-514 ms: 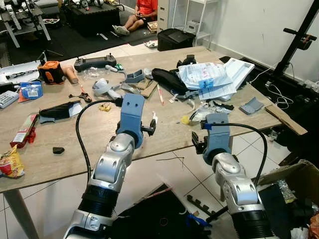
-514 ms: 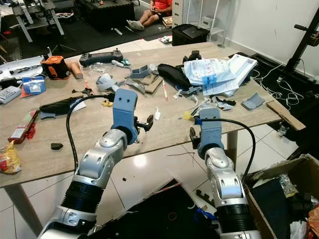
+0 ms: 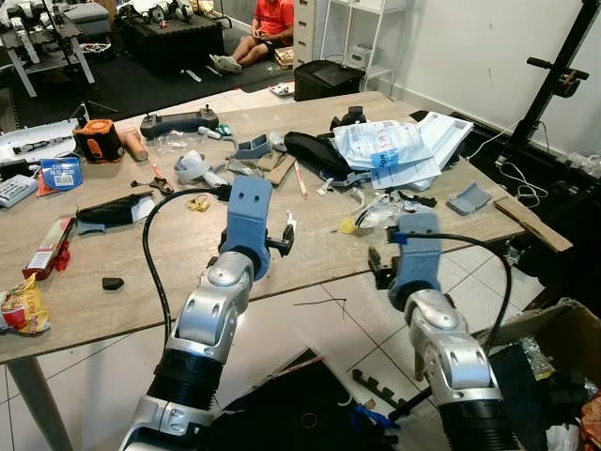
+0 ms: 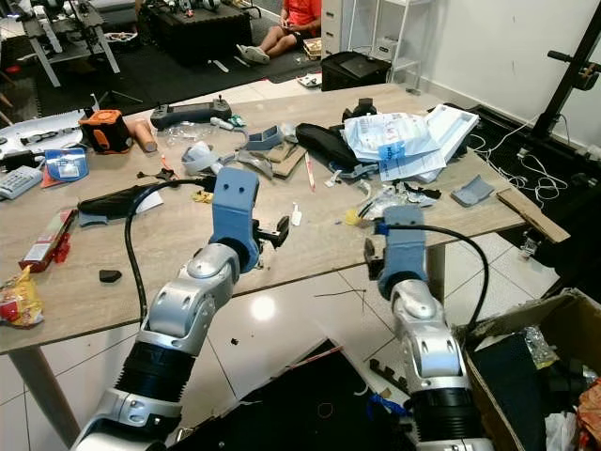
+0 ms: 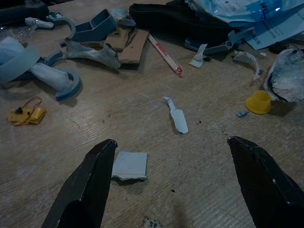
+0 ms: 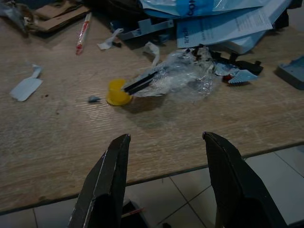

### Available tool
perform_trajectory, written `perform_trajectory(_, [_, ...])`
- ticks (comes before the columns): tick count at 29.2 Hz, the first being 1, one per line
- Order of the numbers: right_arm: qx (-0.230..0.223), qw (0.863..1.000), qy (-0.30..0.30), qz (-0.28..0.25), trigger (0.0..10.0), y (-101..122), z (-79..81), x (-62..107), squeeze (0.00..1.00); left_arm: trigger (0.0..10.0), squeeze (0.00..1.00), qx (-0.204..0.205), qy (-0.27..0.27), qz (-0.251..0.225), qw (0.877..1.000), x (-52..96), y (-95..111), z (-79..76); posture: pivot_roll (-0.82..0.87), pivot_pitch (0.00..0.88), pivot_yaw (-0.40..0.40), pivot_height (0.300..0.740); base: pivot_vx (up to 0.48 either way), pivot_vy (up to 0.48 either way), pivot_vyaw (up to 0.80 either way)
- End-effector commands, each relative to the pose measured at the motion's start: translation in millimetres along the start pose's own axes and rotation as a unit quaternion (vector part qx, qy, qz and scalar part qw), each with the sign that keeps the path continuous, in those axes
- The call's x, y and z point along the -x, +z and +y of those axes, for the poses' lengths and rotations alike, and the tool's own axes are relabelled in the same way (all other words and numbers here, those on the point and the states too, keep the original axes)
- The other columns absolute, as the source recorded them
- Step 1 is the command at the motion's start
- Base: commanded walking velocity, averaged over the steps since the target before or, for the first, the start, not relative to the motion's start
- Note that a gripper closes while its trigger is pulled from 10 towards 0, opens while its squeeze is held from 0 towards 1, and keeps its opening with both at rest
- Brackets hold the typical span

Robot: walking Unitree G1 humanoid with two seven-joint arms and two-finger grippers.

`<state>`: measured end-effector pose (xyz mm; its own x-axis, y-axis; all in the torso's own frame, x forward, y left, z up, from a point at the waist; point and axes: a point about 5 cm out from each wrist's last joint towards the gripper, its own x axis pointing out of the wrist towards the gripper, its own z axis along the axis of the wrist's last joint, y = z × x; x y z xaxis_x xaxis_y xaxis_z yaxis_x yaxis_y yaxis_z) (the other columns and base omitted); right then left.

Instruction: Picking trash to rubbish bin

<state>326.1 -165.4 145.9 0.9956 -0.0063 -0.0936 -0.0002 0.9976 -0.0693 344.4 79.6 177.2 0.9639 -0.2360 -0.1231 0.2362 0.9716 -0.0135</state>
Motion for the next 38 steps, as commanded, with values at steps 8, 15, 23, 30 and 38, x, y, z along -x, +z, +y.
perform_trajectory(8, [-0.010, 1.000, 0.005, -0.016, 10.0, 7.8, 3.3, -1.4, 0.00, 10.0, 0.00, 0.027, -0.016, -0.016, 0.999, 1.1, 7.2, -1.5, -0.02, 0.058, 0.031, 0.740, 0.192, 0.000, 0.00])
perform_trajectory(15, [-0.009, 1.000, 0.001, -0.017, 10.0, 8.0, -0.3, -0.7, 0.00, 10.0, 0.00, 0.034, -0.023, -0.017, 0.999, 0.3, 7.9, -6.0, -0.03, 0.062, 0.033, 0.740, 0.405, 0.000, 0.00])
perform_trajectory(23, [-0.009, 1.000, 0.003, -0.015, 10.0, 7.8, 1.6, -1.1, 0.00, 10.0, 0.00, 0.025, -0.025, -0.024, 0.999, 0.3, 8.6, -5.9, -0.03, 0.062, 0.032, 0.740, 0.186, 0.000, 0.00])
perform_trajectory(30, [-0.008, 1.000, 0.004, -0.015, 10.0, 7.6, 1.4, -0.6, 0.00, 10.0, 0.00, 0.023, -0.027, -0.025, 0.999, 0.6, 8.2, -6.9, -0.03, 0.062, 0.032, 0.740, 0.000, 0.000, 0.00])
perform_trajectory(38, [-0.006, 1.000, 0.003, -0.014, 10.0, 8.1, -0.9, -0.9, 0.00, 10.0, 0.00, 0.022, -0.029, -0.027, 0.999, 0.5, 8.0, -9.4, -0.04, 0.063, 0.028, 0.740, 0.000, 0.000, 0.00])
